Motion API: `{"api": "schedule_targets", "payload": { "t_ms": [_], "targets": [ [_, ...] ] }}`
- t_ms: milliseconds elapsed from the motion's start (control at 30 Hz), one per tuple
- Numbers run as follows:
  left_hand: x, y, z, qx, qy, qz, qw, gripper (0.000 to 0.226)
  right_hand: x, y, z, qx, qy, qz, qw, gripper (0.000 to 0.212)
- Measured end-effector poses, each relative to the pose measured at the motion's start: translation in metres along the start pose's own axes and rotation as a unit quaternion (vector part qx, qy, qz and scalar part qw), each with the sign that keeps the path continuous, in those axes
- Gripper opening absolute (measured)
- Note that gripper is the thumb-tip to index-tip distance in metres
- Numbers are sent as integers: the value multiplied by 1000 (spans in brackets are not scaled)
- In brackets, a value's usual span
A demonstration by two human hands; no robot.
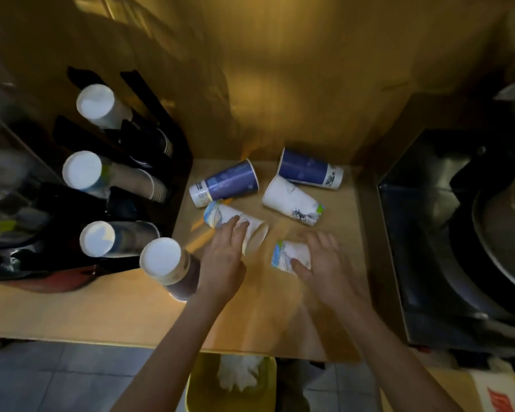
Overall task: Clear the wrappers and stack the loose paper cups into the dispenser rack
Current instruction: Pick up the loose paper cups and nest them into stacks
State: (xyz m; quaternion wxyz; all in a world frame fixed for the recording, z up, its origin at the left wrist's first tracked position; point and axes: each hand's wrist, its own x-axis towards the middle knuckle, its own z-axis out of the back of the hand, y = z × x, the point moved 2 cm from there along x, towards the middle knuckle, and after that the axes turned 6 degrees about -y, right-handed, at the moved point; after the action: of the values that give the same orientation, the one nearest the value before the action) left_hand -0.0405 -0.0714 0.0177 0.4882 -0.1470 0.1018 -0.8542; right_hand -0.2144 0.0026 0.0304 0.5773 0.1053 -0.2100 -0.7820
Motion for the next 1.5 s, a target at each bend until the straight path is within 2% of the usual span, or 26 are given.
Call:
{"api": "schedule_targets", "payload": {
  "t_ms": [100, 200, 267, 433, 567, 633, 700, 767, 833, 900, 967, 1000, 1100, 1200, 1300, 1367, 1433, 1500],
  "targets": [
    [10, -2, -13, 49, 29, 13, 998, 92, 8, -17, -6, -48, 83, 16, 995, 64],
    [14, 0, -25, 50, 78, 25, 995, 90, 11, -28, -15, -114, 152, 46, 981, 76],
    [19, 1, -28, 64, 99, 27, 993, 88, 13, -33, -24, -150, 170, 62, 972, 80],
    [26, -2, -32, 108, 112, 22, 988, 80, 20, -37, -37, -182, 166, 57, 968, 73],
    [38, -1, -35, 151, 106, -11, 983, 71, 23, -43, -35, -114, 142, 22, 983, 76],
    [44, -3, -36, 160, 105, -29, 981, 69, 22, -47, -27, -11, 124, -19, 992, 78],
    [50, -3, -38, 163, 107, -41, 980, 70, 22, -49, -16, 131, 117, -96, 980, 75],
    [53, -3, -40, 159, 102, -45, 981, 74, 22, -49, -8, 254, 116, -192, 941, 64],
    [55, -3, -39, 127, 83, -43, 987, 75, 23, -49, -2, 374, 104, -283, 877, 43],
    [55, -2, -33, 43, 46, -24, 998, 79, 24, -48, 4, 509, 101, -368, 772, 36],
    [52, -3, -26, -77, -7, 11, 997, 85, 22, -45, 9, 622, 113, -414, 655, 44],
    [50, -5, -22, -129, -30, 28, 991, 87, 22, -42, 13, 660, 114, -416, 615, 47],
    [44, -12, -15, -232, -75, 90, 966, 90, 21, -35, 23, 728, 119, -394, 549, 59],
    [33, -18, -16, -279, -83, 158, 944, 90, 20, -27, 24, 771, 145, -406, 470, 83],
    [20, -23, -27, -299, -67, 172, 936, 89, 23, -10, 26, 796, 174, -419, 399, 77],
    [16, -24, -29, -322, -60, 179, 928, 88, 23, 8, 25, 813, 181, -423, 357, 84],
    [17, -25, -30, -334, -57, 178, 924, 85, 21, 25, 20, 834, 186, -401, 330, 87],
    [17, -25, -30, -324, -53, 180, 927, 79, 19, 46, 19, 857, 190, -358, 318, 79]
  ]
}}
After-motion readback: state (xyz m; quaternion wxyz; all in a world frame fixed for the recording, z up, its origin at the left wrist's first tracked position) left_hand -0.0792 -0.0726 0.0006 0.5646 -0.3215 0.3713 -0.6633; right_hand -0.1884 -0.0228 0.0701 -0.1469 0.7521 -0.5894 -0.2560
